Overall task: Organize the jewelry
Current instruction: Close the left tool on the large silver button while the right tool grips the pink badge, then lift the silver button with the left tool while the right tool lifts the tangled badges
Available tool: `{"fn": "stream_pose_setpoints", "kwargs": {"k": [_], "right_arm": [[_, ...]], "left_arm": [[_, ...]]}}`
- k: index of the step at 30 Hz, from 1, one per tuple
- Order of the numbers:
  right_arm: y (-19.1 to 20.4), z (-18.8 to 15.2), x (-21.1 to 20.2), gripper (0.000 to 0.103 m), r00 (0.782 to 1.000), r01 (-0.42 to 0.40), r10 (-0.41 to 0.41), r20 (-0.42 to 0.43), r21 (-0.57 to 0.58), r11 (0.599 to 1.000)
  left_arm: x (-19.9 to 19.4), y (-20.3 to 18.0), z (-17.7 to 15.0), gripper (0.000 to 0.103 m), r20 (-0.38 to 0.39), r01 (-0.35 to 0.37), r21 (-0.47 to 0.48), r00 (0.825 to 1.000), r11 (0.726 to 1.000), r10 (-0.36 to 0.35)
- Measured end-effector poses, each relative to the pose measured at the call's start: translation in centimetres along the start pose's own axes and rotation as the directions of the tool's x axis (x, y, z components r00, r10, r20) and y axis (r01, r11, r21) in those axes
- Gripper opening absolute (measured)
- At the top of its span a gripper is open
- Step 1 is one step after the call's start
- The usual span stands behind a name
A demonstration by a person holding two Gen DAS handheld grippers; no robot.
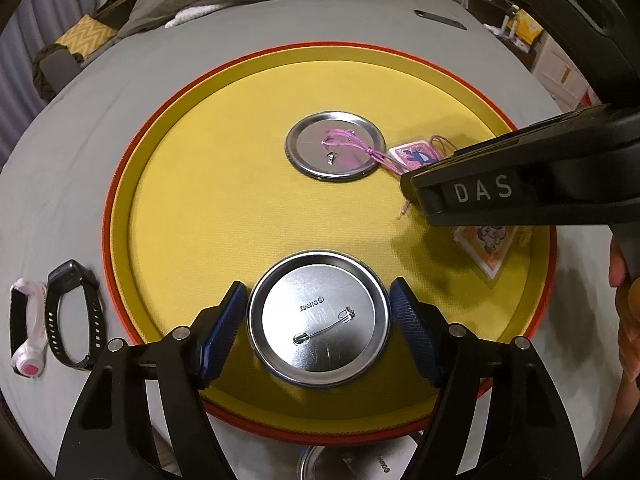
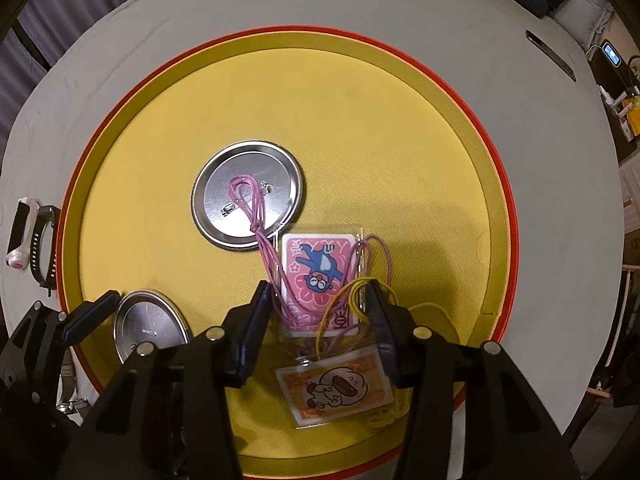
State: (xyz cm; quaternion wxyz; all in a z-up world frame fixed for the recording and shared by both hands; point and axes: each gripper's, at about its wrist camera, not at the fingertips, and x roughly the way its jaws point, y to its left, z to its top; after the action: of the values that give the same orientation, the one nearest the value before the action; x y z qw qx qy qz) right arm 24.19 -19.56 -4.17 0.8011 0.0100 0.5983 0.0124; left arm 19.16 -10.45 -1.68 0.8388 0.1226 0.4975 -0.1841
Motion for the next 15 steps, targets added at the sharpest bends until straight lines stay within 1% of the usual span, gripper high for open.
{"fn": "stream_pose_setpoints", "kwargs": {"k": [7,12,15], "right_arm": [[-0.5,-0.1,-0.5,0.044,1.000,-0.019,0.019,0.013,0.016,1.000],[-0.7,-0.4,-2.0,0.044,0.999,-0.030,0.029,0.046,0.029,0.999],[-0.1,-0.2,-3.2,0.044,0.997,-0.033,0.030,0.075,0.037,0.999]], "left_arm": [[-1.2,0.4,0.4,0.071,0.037,0.001,-0.015,0.999,1.000,0.000],[-2.5,0.6,0.8,0.071,0.072,0.001,-0.027,0.997,1.000,0.001],[-3.2,0.6,1.2,0.071,0.086,0.000,-0.034,0.996,0.999,0.003]]}}
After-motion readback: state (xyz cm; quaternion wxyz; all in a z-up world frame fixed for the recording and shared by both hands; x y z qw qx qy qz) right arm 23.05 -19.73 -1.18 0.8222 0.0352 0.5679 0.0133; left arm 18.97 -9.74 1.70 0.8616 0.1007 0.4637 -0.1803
